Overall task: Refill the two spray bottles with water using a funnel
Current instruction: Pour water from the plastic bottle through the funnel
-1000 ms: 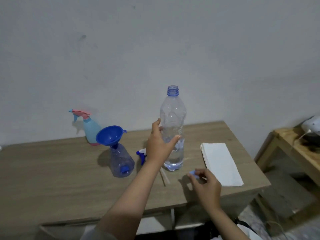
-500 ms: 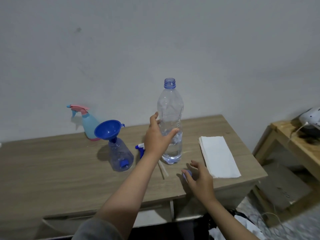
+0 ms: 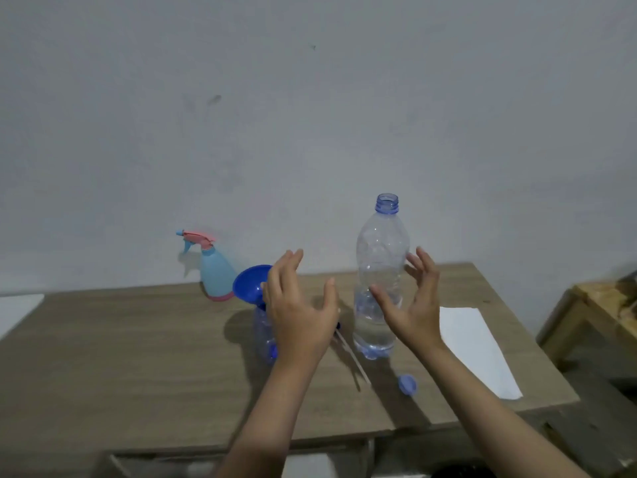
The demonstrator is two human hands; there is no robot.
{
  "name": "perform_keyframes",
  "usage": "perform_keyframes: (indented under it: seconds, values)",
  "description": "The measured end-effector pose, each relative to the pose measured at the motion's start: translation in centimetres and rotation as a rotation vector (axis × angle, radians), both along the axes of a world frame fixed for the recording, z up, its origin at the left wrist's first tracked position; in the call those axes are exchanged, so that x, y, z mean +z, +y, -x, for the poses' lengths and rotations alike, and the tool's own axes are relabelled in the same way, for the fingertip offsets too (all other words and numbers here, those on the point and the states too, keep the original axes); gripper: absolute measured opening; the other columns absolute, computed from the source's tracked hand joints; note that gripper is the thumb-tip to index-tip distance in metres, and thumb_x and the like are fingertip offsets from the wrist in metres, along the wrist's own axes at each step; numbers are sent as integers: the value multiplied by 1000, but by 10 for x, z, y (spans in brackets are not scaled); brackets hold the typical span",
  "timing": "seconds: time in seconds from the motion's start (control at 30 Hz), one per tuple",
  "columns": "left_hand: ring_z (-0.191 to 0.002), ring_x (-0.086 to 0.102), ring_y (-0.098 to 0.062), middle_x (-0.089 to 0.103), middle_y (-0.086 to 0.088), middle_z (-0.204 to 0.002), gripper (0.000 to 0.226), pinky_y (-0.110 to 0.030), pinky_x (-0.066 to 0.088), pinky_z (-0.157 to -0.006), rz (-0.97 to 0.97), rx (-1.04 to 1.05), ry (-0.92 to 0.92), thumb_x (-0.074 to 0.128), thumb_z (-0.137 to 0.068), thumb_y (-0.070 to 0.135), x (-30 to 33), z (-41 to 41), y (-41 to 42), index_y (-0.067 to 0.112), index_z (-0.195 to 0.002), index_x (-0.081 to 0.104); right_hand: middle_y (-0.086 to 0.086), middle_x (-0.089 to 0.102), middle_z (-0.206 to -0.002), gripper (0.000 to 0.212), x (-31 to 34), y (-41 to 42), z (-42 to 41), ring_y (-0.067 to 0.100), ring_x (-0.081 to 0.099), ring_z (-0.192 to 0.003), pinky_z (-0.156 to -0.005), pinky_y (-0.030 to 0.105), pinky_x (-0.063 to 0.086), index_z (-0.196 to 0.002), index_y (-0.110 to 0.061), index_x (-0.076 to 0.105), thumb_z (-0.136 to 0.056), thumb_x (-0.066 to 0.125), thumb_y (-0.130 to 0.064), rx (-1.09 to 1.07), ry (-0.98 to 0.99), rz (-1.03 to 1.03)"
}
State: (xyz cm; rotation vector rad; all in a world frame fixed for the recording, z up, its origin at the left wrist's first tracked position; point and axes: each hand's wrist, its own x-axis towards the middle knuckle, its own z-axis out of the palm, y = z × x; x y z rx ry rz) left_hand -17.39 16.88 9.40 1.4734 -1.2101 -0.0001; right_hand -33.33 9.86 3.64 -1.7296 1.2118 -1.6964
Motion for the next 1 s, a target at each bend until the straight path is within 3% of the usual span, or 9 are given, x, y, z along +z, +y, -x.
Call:
perform_keyframes:
  seconds: [0.07,0.17,0.23,0.3,0.4,0.57,0.8,1.0]
  values:
    - [-127,40,-21,43,-4,-137,68,-52,37,-103,-18,112,-18,72,-75,37,-3,-25,4,19,-134,42,1,35,-144,112,8,-9,-8,12,45,-124,-99,17,39,-146,-23,17,-58,86,-40,22,11,17]
    - [-131,36,-21,31,1,-145,92,-53,39,-102,-188,125,85,75,-68,53,-8,-59,4,23,-142,30,-4,31,-146,122,19,-22,-20,15,47,-126,-100,16,40,-146,-34,11,-53,89,-38,48,17,78]
    - [-134,35,-18,24,6,-149,102,-51,42,-100,-268,99,122,75,-64,58,-11,-74,3,25,-145,23,-7,37,-138,122,21,-28,-27,17,54,-119,-97,23,47,-147,-32,11,-55,91,-34,20,41,113]
    - [-134,35,-16,21,8,-151,107,-44,44,-99,-332,65,150,77,-64,57,-13,-83,1,25,-147,18,2,46,-128,116,21,-32,-34,19,60,-108,-90,33,53,-147,-32,16,-58,91,-29,-19,23,111]
    - [-134,36,-17,21,6,-152,108,-38,43,-97,-398,18,196,76,-67,57,-17,-93,-6,23,-148,14,8,51,-120,107,25,-38,-42,18,64,-96,-79,41,56,-146,-31,21,-63,88,-19,-29,60,134]
    - [-134,37,-20,33,0,-148,98,-34,39,-101,-402,-51,229,72,-75,50,-23,-100,-13,18,-149,16,6,51,-113,102,39,-45,-56,15,64,-89,-74,36,57,-144,-31,29,-63,87,-9,88,234,210]
    - [-128,44,-19,42,1,-142,98,-35,42,-103,-389,-90,298,77,-69,49,-30,-109,-22,19,-146,25,2,55,-101,100,95,-32,-76,10,63,-78,-66,15,49,-138,-53,31,-61,84,-20,181,459,134]
    - [-132,38,-19,36,0,-147,102,-36,39,-106,-389,-165,297,76,-70,52,-33,-115,-23,18,-148,20,3,55,-90,97,119,-11,-87,9,60,-67,-66,23,52,-132,-63,29,-59,79,-24,279,732,-39]
